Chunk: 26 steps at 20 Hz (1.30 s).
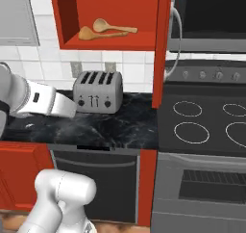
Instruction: Organize the utensils by type. Pick up the wooden spoons from the counter and place them in the open cabinet. Then pick up the metallic utensils from the counter and place them in the open drawer.
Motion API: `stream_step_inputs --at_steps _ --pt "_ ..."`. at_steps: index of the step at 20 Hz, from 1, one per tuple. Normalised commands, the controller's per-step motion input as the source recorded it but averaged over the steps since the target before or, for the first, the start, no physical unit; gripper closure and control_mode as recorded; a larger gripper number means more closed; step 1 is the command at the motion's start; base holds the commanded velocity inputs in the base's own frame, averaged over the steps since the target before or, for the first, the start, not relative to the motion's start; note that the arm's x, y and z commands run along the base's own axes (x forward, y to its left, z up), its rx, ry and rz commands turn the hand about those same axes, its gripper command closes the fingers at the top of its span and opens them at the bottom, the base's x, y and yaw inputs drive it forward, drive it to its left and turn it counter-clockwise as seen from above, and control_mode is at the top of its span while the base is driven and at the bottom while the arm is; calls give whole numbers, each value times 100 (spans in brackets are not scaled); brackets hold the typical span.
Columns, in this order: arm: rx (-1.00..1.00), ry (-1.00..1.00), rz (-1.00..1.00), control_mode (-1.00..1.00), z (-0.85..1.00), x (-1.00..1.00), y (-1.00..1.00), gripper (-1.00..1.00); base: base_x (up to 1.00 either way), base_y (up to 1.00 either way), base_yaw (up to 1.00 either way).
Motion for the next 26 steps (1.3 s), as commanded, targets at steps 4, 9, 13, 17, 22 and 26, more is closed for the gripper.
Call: stream_step_inputs --at_steps 4,9,13,17,22,26 --pt "0 0 0 100 0 0 0 -100 -61 4 92" --pt "0 0 0 100 0 0 0 -100 -29 3 100" --pt "0 0 0 100 0 0 0 -100 -18 0 100" --pt "0 0 0 100 0 0 0 -100 -17 0 100" --pt "0 0 0 100 0 0 0 -100 -12 5 100" --pt "0 0 0 100 0 0 0 -100 21 23 45"
